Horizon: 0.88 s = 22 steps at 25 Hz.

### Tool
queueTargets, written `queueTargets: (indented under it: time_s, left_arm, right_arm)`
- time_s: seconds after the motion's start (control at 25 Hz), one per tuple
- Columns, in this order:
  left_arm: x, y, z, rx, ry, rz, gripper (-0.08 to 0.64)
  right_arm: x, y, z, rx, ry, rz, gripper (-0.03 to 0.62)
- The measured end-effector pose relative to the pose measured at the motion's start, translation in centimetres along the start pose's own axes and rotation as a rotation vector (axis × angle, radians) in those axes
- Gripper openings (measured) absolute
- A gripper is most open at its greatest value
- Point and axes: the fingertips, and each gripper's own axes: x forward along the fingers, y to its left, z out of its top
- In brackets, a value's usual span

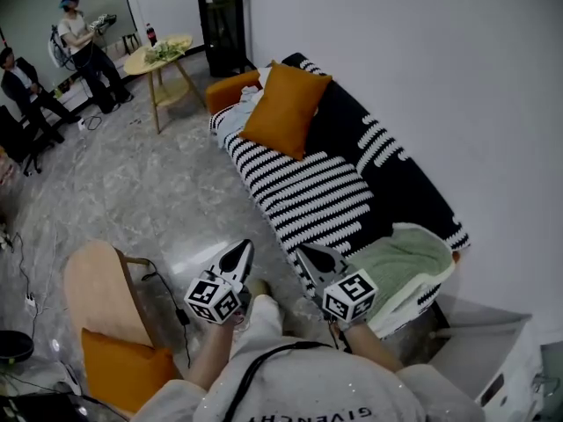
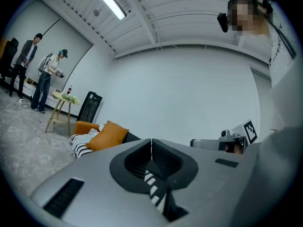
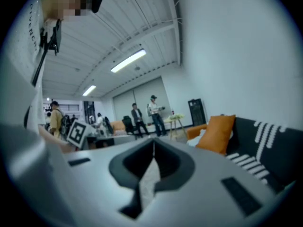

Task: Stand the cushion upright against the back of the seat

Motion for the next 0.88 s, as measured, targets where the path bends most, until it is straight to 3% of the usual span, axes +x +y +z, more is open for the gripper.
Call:
queueTargets:
  time_s: [0.68, 0.88]
  left_arm:
    - [9.6, 14.4, 5.2, -0.02, 0.001, -0.035, 0.032]
    - [11.4, 17.9, 6.1, -0.021, 0.006, -0.047, 0.032]
  right_arm:
    - [16.7, -7.8, 2.6, 0.072, 0.07, -0.037, 0.018]
    - [21.5, -8.6, 3.6, 0.006, 0.093, -0.009, 0.018]
